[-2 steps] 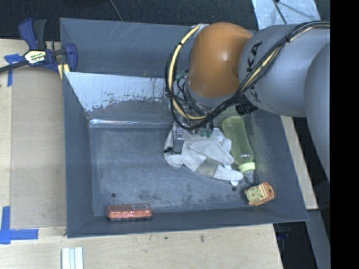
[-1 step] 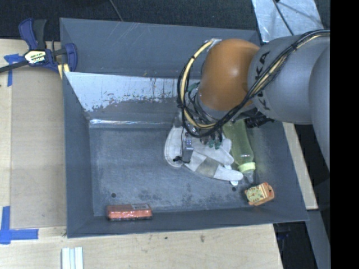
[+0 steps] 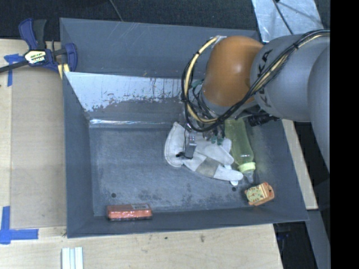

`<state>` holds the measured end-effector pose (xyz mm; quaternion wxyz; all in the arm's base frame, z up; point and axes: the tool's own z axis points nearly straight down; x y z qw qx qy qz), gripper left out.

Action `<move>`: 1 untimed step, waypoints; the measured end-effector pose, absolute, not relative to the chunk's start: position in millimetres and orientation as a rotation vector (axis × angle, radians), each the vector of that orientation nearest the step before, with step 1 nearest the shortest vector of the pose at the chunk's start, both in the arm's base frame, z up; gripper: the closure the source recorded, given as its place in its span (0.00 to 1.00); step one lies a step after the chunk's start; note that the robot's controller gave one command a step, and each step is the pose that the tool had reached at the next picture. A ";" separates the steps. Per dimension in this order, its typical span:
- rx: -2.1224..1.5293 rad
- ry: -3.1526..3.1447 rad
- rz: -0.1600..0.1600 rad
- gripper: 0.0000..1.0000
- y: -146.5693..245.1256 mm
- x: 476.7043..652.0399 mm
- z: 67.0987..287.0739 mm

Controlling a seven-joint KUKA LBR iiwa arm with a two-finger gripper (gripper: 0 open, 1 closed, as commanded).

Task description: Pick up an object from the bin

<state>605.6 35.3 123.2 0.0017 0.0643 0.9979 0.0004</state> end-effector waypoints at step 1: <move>0.204 3.130 0.001 0.00 2.0 602.9 91.1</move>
Offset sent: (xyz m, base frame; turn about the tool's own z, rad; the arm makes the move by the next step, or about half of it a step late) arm -0.0030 -0.0418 -0.0532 -0.0125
